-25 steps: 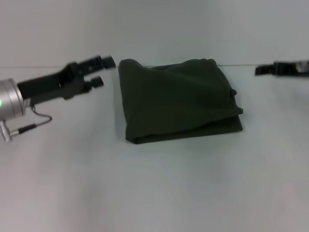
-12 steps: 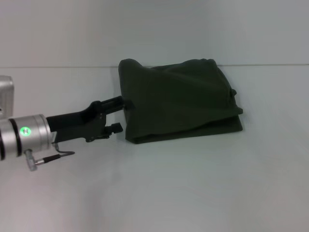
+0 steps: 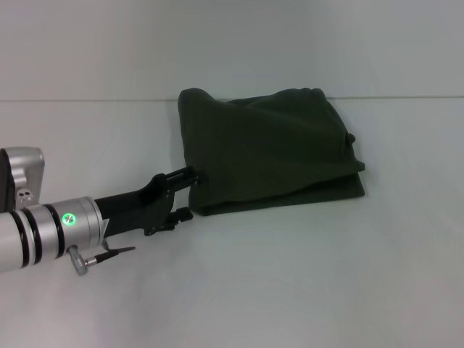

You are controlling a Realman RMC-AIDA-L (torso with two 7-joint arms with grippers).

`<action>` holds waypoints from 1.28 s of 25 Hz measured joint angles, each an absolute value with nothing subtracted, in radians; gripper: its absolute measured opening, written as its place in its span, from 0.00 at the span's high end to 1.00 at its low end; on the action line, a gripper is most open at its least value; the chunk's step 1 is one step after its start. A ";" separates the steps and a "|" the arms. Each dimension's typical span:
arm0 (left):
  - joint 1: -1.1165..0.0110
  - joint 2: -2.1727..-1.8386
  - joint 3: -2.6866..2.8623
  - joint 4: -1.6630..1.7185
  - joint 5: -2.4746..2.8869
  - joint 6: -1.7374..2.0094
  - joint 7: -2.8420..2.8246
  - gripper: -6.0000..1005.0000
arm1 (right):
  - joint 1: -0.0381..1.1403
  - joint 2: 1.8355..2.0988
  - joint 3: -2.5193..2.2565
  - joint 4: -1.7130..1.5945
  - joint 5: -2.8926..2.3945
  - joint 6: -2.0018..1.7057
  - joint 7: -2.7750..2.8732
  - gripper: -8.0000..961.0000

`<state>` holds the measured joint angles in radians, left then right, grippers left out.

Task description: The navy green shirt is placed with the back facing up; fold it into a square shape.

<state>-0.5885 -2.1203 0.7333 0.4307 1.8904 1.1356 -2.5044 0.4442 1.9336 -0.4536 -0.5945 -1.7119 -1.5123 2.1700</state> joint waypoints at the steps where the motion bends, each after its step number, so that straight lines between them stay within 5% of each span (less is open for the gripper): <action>1: -0.588 -2.120 0.733 0.425 1.890 1.130 -2.503 0.10 | 0.444 1.935 -0.451 -0.594 -1.711 -1.513 2.169 0.02; 18: -0.663 -2.139 0.777 0.357 1.899 0.957 -2.434 0.11 | 0.437 1.939 -0.439 -0.581 -1.704 -1.505 2.164 0.02; 28: -0.650 -2.140 0.772 0.363 1.897 0.961 -2.427 0.29 | 0.434 1.939 -0.427 -0.570 -1.703 -1.508 2.164 0.02; 32: -0.648 -2.141 0.772 0.367 1.896 0.966 -2.416 0.45 | 0.434 1.940 -0.424 -0.569 -1.703 -1.506 2.164 0.02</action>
